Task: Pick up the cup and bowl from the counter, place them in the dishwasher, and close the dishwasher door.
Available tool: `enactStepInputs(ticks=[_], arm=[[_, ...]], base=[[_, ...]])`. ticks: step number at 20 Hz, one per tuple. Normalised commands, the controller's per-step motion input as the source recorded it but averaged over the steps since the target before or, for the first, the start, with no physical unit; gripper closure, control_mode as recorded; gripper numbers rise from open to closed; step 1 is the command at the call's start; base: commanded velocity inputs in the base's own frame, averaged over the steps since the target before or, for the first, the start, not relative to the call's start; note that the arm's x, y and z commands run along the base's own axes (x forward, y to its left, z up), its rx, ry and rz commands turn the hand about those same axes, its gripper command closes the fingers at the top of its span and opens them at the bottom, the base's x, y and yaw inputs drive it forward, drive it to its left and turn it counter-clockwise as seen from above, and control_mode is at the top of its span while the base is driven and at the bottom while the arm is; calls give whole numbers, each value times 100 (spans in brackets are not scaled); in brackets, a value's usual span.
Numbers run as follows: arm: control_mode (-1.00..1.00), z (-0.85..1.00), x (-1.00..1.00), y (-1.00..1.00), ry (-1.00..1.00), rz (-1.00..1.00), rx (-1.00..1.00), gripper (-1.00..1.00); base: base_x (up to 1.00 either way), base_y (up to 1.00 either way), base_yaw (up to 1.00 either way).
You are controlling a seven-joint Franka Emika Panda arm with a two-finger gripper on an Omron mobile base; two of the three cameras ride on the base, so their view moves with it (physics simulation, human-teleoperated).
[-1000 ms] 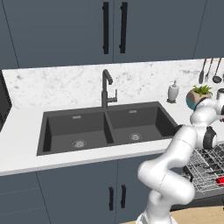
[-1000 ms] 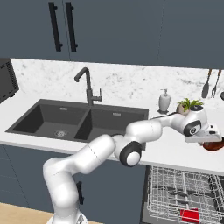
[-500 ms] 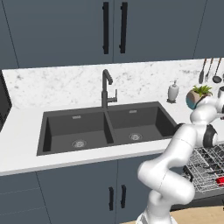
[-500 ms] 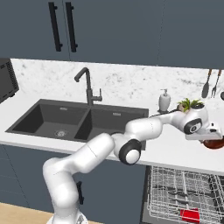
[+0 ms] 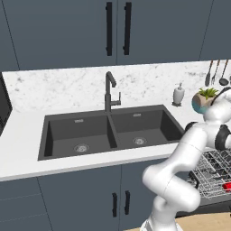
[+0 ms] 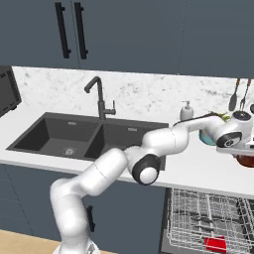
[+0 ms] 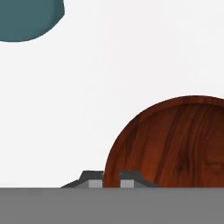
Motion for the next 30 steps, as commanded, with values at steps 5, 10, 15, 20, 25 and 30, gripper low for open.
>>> enactStepInputs(ticks=[5, 10, 15, 20, 25, 30], arm=[[-100, 15, -99, 11, -8, 8, 7, 100], [-100, 0, -98, 29, -2, 14, 6, 100], [-100, -3, -80, 37, -1, 15, 5, 100], [-100, -24, -53, 29, 0, 16, 4, 100], [-100, -39, -40, 21, 0, 15, 6, 100], [-100, -52, -24, 8, 0, 12, 9, 100]], base=[[0, 0, 0], [0, 0, 0], [0, 0, 0], [0, 0, 0], [0, 0, 0], [0, 0, 0]])
